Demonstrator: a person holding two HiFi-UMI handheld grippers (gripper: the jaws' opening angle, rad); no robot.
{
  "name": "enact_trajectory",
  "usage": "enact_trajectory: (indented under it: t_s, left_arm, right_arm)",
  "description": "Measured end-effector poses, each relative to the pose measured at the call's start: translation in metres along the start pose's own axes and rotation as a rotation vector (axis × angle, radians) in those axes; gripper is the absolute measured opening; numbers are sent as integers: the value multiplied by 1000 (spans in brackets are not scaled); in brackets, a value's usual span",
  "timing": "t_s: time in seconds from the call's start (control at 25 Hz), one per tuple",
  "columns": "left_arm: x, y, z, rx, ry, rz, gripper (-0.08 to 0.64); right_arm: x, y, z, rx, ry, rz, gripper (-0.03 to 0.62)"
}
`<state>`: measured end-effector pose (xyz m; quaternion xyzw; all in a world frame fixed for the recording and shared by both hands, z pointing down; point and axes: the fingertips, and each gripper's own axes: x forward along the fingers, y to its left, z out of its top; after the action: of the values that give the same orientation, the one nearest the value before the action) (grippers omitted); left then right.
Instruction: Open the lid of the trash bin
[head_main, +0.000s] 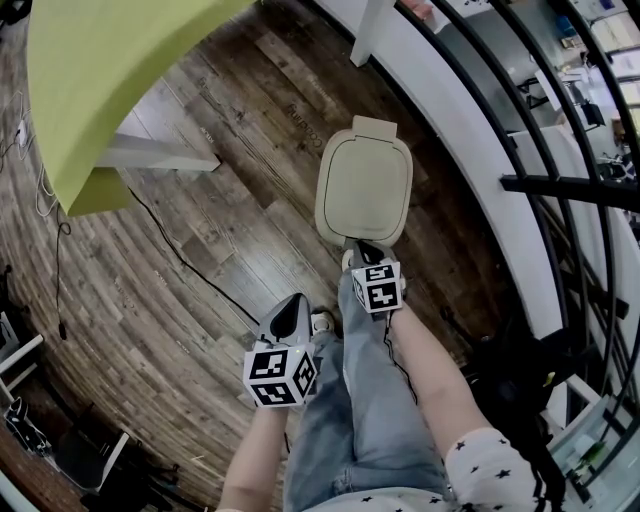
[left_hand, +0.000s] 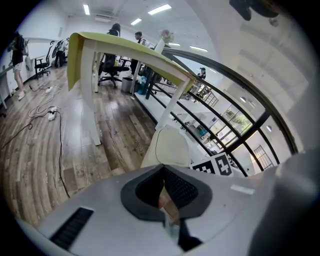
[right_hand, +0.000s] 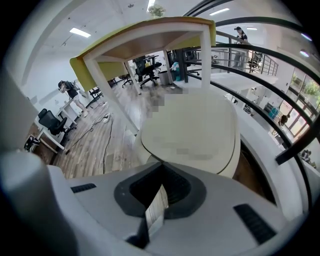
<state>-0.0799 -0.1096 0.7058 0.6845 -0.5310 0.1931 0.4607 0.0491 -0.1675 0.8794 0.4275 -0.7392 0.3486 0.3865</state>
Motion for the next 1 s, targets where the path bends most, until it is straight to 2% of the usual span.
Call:
enact_trajectory:
  t_s: [0.32,0.56,0.76,1.0]
  left_arm:
    - [-5,1,0,-5,-4,4,12]
    - [-5,-1,-2,-12,-7,4,12]
    - [-7,-5,-1,-12,-12,-1,12]
    - [-8,-3,0,-18,-17,7,12]
  right_arm:
    - [1,1,-1,21,19,-28,-6]
    - [1,0,0,45,61,8,-6]
    - [-2,0,0,18,43,-12,-6]
    - [-5,3,-3,34,37,-15,-6]
